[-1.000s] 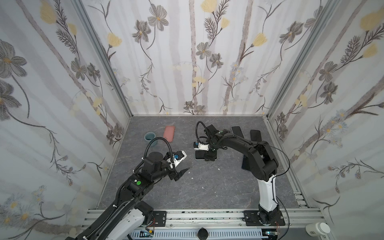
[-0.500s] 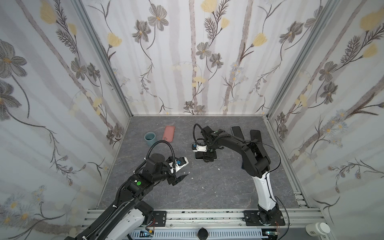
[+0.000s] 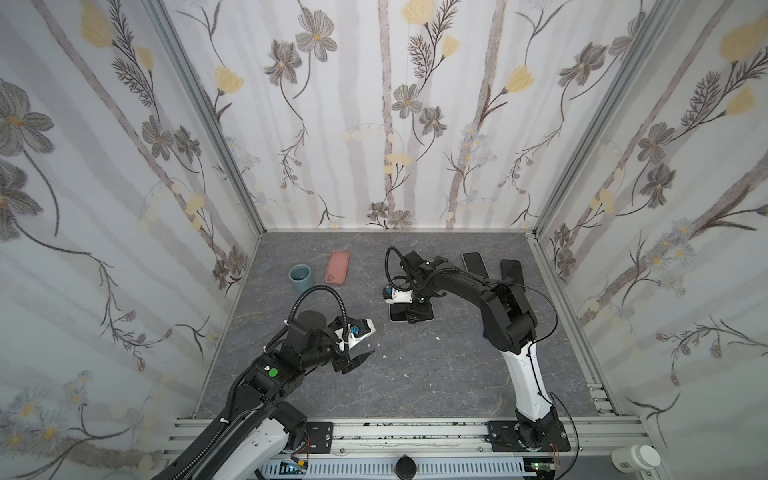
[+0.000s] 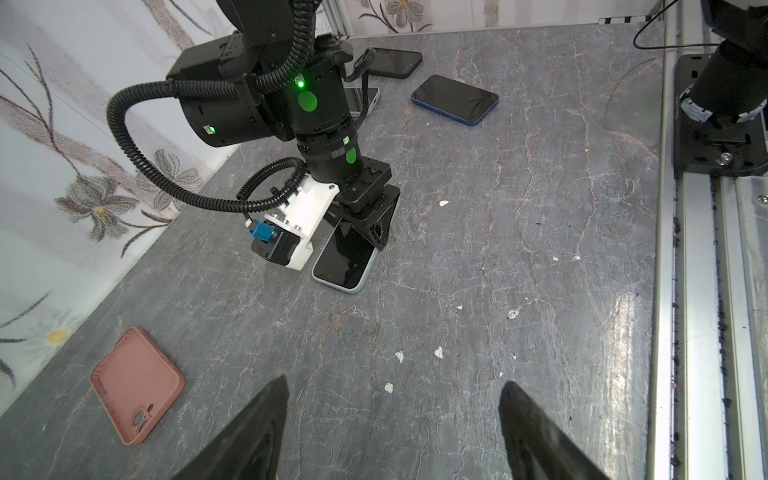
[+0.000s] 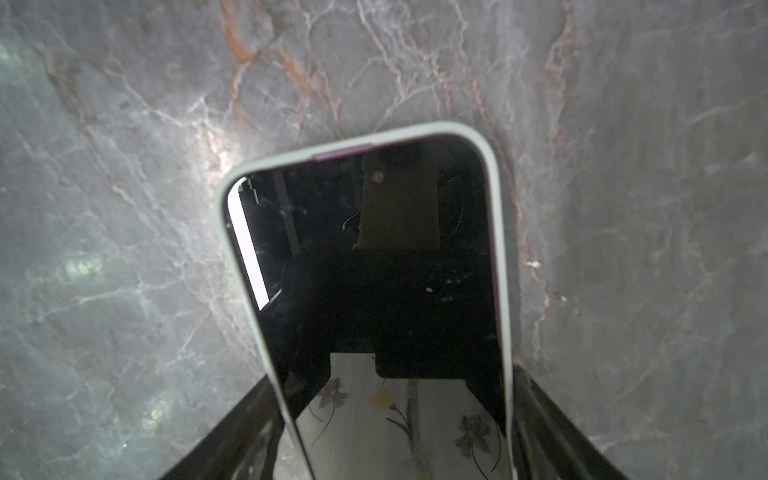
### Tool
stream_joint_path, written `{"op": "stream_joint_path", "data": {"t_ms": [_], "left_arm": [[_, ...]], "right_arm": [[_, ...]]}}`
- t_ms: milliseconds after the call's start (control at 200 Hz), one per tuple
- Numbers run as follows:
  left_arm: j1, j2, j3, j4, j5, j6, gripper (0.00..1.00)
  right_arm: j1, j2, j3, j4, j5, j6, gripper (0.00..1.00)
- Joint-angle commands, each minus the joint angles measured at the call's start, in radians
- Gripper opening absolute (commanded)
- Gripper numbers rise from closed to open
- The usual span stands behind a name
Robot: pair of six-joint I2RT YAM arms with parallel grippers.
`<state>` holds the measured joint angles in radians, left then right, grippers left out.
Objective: Put the phone into the phone case
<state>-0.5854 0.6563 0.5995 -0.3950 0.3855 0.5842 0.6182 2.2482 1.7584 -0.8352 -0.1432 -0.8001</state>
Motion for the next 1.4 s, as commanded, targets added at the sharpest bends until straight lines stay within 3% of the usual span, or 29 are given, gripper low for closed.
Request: {"op": "stream_joint_path", "data": {"t_ms": [0,220,485,699,829,1049,1394], "left_arm": [[0.000,-0.023,-0.015,0.064,-0.013,0.014,0.80],[-0.001,-0.050,-0.032,0.132,-0.060,-0.004,0.80],[0.000,-0.031,-0.036,0.182,-0.098,-0.072,0.79],[-0.001,0.009,-0.020,0.223,-0.158,-0.182,0.79],[0.001,0.067,0.026,0.203,-0.226,-0.249,0.79],[0.000,0.155,0.101,0.166,-0.318,-0.330,0.80],[0.000,0.247,0.193,0.150,-0.446,-0.481,0.82]], "right_arm": [[-0.022,0.027,-0.001,-0.033,0.030,0.062,0.70],[-0.108,0.038,0.030,0.011,0.066,0.243,0.68],[-0.214,0.070,0.063,0.114,0.169,0.602,0.67],[-0.254,0.206,0.250,0.030,0.312,0.912,0.71],[-0.280,0.274,0.338,-0.022,0.315,1.033,0.71],[-0.316,0.284,0.348,-0.021,0.339,1.152,0.72],[-0.307,0.178,0.356,0.011,0.295,1.151,0.89]]}}
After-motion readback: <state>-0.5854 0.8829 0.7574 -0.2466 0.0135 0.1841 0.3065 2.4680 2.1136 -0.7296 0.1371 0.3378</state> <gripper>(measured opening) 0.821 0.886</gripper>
